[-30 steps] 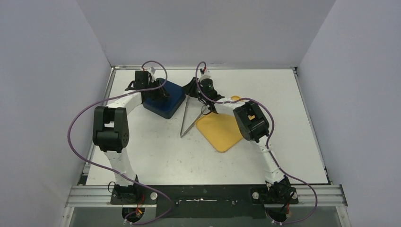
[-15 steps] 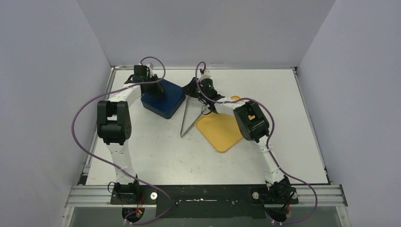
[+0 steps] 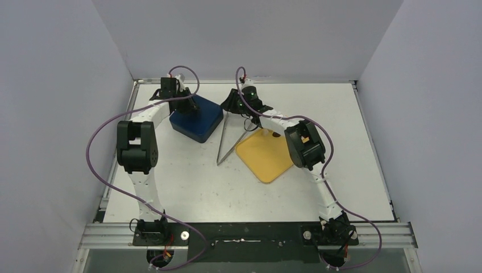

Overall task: Pack the chocolate
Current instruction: Close the box lid on the packing box.

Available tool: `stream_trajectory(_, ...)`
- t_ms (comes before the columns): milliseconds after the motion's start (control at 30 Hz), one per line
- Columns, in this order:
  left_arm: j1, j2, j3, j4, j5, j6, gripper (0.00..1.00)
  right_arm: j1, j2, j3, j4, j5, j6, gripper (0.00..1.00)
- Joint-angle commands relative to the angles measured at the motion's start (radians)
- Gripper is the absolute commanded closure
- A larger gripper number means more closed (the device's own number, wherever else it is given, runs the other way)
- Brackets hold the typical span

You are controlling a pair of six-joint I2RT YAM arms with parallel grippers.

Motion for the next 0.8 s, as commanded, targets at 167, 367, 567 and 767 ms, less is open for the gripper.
stream_trajectory(167, 0.04, -0.048, 0.114, -0.153, -0.02, 0.038, 0.75, -0.006, -0.095, 0.048, -0.043, -0.01, -0.04, 0.74)
stream_trajectory(367, 0.13, 0.001, 0.025, -0.135, -0.058, 0.026, 0.76, 0.003, -0.033, 0.059, -0.058, -0.015, -0.018, 0.78)
stream_trajectory(567, 0.193, -0.038, -0.084, -0.069, -0.061, -0.005, 0.79, 0.039, 0.068, 0.126, -0.036, -0.073, -0.012, 0.79)
stream_trajectory(767, 0.083, -0.168, 0.031, -0.139, -0.168, 0.1, 0.66, 0.036, 0.128, 0.255, -0.017, -0.118, 0.01, 0.73)
